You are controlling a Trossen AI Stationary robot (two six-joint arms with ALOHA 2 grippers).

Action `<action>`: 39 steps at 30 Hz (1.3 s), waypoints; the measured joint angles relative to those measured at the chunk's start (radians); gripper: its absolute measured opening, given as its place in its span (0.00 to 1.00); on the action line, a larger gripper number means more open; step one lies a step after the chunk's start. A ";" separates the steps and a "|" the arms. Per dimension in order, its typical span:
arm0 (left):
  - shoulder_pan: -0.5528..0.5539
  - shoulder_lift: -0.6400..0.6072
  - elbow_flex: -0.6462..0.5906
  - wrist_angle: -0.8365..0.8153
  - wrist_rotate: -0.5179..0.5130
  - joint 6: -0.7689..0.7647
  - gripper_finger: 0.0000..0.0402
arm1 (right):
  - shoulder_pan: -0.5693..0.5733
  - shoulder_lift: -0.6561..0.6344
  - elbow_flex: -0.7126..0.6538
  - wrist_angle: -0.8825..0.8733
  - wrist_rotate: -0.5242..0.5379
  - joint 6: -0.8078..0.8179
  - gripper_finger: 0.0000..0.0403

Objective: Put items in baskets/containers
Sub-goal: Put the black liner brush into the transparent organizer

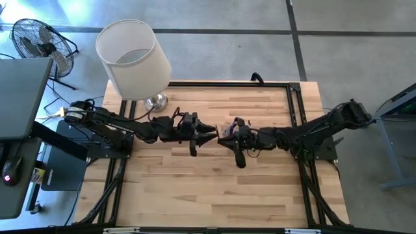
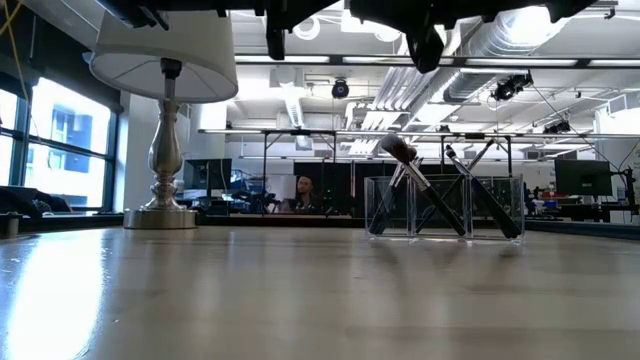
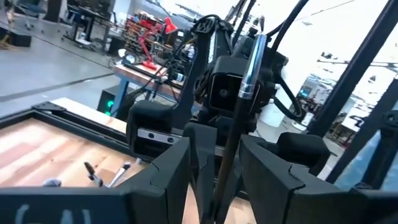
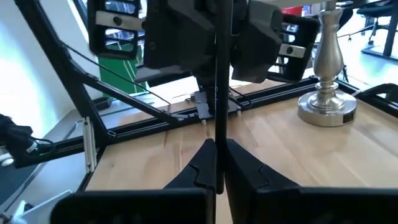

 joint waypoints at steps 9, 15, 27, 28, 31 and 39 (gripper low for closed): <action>0.000 0.000 0.000 0.000 -0.043 0.042 0.34 | -0.038 0.000 0.015 -0.037 -0.047 0.034 0.02; 0.000 0.000 0.000 0.032 -0.075 0.053 0.34 | -0.052 0.000 0.015 -0.050 -0.072 0.049 0.02; 0.000 0.000 0.000 0.038 -0.120 0.071 0.34 | -0.055 0.000 0.015 -0.050 -0.101 0.080 0.02; 0.000 0.000 0.000 0.038 -0.125 0.071 0.34 | -0.059 0.000 0.015 -0.050 -0.115 0.088 0.02; 0.000 0.000 0.000 0.038 -0.133 0.071 0.34 | -0.066 0.000 0.015 -0.057 -0.128 0.107 0.02; 0.000 0.020 0.058 -0.027 -0.056 0.044 0.34 | -0.066 0.000 0.015 -0.058 -0.113 0.106 0.02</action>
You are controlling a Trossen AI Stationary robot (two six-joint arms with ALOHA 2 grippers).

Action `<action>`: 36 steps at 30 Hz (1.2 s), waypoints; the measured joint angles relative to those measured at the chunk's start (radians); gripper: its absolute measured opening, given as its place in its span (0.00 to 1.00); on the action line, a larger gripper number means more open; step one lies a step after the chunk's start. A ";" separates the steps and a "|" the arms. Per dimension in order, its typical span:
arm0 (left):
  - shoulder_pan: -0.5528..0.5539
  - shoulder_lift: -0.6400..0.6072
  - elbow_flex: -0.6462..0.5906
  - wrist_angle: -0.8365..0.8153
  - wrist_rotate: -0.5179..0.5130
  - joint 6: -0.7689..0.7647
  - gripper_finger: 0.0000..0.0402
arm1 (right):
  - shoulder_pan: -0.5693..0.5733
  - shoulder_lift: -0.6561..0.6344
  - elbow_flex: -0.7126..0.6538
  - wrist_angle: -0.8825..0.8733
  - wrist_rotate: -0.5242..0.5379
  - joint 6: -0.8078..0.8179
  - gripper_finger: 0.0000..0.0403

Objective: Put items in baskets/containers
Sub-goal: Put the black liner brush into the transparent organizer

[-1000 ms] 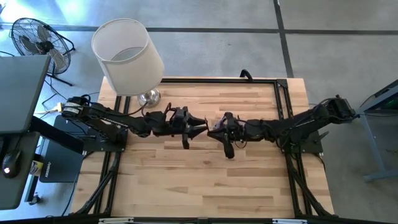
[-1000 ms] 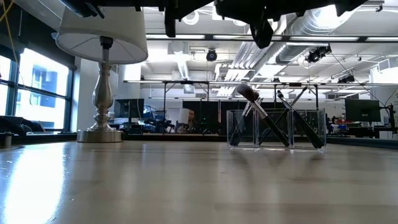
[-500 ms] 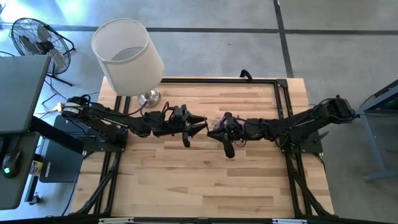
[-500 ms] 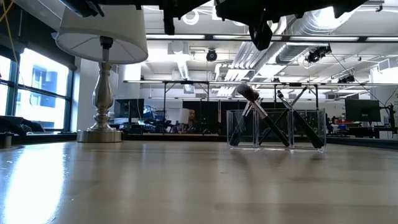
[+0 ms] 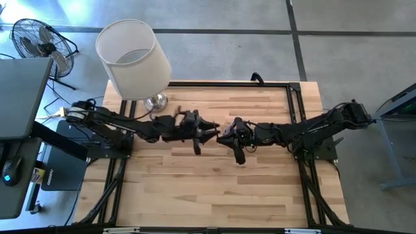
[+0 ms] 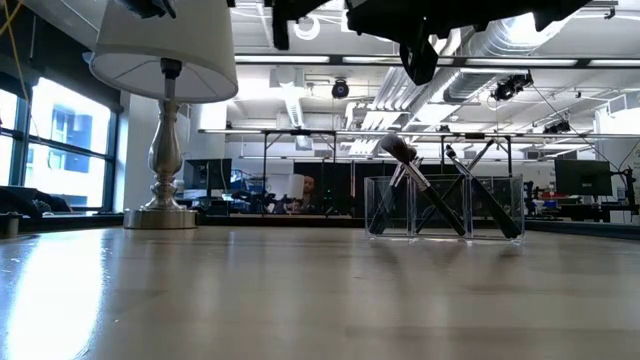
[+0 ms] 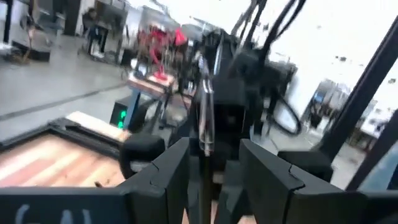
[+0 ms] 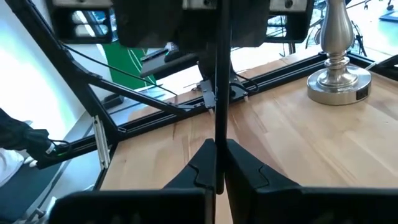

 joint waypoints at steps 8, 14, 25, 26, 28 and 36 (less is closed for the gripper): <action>0.000 0.068 0.068 -0.046 -0.031 0.000 0.34 | 0.000 0.000 0.000 0.002 0.002 0.000 0.03; 0.000 0.070 0.066 -0.055 -0.050 0.023 0.34 | 0.002 0.000 0.000 -0.007 0.004 0.000 0.03; 0.000 0.069 0.066 -0.055 -0.083 0.049 0.34 | 0.002 0.000 0.000 -0.015 0.010 0.001 0.03; 0.000 0.064 0.066 -0.058 -0.091 0.050 0.34 | 0.002 0.000 0.000 -0.014 0.010 0.001 0.03; 0.000 0.039 0.065 -0.068 -0.101 0.054 0.34 | 0.002 0.000 0.000 -0.014 0.010 0.008 0.03; 0.000 0.032 0.065 -0.079 -0.099 0.032 0.34 | 0.002 0.000 0.000 -0.014 0.010 0.012 0.03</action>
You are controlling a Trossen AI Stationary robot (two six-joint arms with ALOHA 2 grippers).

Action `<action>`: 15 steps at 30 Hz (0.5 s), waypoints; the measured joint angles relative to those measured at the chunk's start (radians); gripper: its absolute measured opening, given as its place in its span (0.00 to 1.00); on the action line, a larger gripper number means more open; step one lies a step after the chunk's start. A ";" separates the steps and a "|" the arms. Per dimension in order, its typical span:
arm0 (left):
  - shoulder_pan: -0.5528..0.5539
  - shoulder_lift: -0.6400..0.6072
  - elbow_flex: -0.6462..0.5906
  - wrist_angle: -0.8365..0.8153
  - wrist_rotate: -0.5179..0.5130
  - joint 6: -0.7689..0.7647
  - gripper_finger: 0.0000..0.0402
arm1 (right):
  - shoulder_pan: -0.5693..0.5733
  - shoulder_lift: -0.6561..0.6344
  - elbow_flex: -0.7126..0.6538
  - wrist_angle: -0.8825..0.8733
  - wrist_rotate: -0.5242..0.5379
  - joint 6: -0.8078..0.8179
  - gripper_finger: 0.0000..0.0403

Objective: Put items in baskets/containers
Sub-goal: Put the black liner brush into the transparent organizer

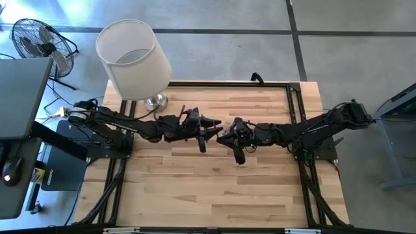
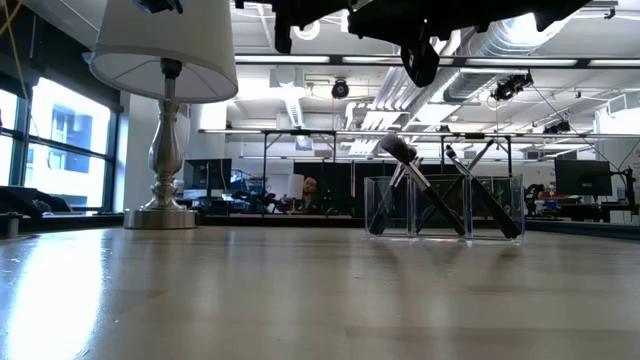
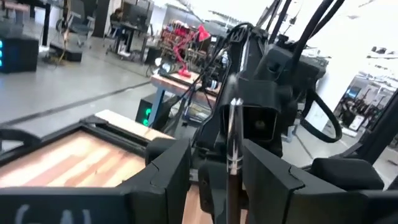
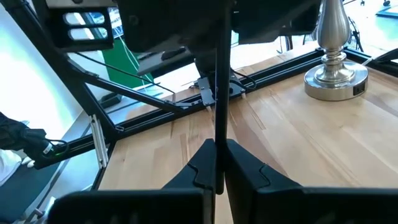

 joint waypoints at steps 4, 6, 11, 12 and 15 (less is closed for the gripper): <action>0.000 0.002 0.000 -0.030 0.003 -0.037 0.32 | 0.000 0.000 0.000 0.000 0.000 0.000 0.03; 0.000 0.002 0.000 -0.024 0.003 -0.038 0.28 | 0.000 0.000 0.000 0.000 0.000 -0.001 0.03; 0.000 0.002 0.000 -0.024 0.034 -0.036 0.07 | 0.000 0.000 0.000 -0.001 0.000 -0.004 0.03; 0.000 0.002 0.000 -0.023 0.042 -0.038 0.04 | 0.000 0.000 0.000 -0.001 0.000 -0.006 0.03; 0.000 0.002 0.000 -0.024 0.053 -0.048 0.04 | 0.000 0.000 0.000 -0.001 0.000 -0.008 0.03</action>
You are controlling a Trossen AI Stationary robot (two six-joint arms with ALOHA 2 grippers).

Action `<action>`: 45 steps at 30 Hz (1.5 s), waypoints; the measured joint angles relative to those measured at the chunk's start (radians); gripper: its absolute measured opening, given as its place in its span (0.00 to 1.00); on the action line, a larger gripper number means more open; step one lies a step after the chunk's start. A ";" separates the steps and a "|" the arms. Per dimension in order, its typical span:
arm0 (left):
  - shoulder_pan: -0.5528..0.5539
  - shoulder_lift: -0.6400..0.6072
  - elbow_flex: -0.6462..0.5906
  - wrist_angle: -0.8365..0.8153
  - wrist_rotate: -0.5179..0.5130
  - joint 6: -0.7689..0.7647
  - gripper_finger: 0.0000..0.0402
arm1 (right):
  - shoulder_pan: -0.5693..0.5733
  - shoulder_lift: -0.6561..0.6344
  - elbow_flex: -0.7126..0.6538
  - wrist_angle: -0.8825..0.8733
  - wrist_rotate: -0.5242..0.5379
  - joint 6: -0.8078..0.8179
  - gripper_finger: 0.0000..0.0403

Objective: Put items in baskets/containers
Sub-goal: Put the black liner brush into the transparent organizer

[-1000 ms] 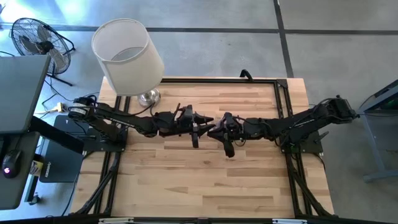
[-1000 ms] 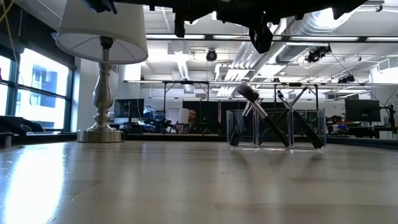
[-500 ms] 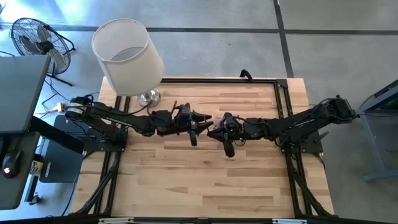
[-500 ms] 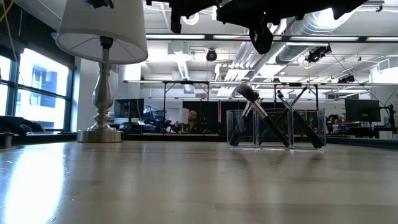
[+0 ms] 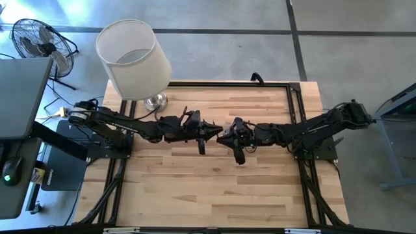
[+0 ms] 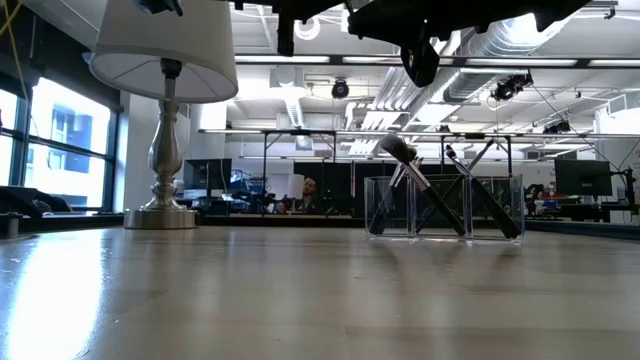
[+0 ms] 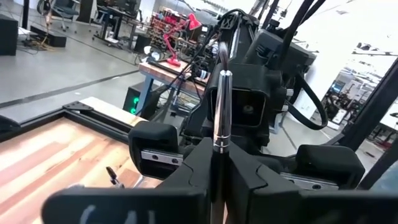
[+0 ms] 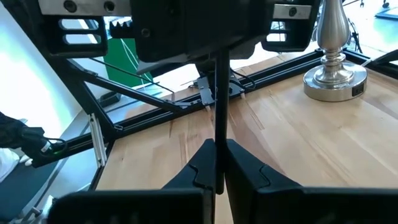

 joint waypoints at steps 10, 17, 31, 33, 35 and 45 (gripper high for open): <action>0.000 0.000 0.000 -0.036 0.006 -0.010 0.03 | 0.000 0.000 0.000 -0.012 0.000 0.015 0.15; 0.000 0.000 0.000 -0.094 0.028 -0.010 0.03 | 0.000 -0.028 0.000 -0.122 -0.001 0.015 0.30; 0.000 0.000 0.000 -0.185 0.123 -0.039 0.03 | 0.000 -0.140 0.000 -0.162 0.015 0.003 0.40; 0.000 0.000 0.000 -0.179 0.123 -0.038 0.03 | 0.000 -0.130 0.000 -0.130 0.029 -0.001 0.40; 0.000 0.000 0.000 -0.178 0.123 -0.037 0.03 | -0.001 -0.106 0.000 -0.074 0.029 0.000 0.40; 0.000 0.000 0.000 -0.183 0.121 -0.036 0.03 | -0.036 0.007 0.000 0.120 0.008 -0.010 0.40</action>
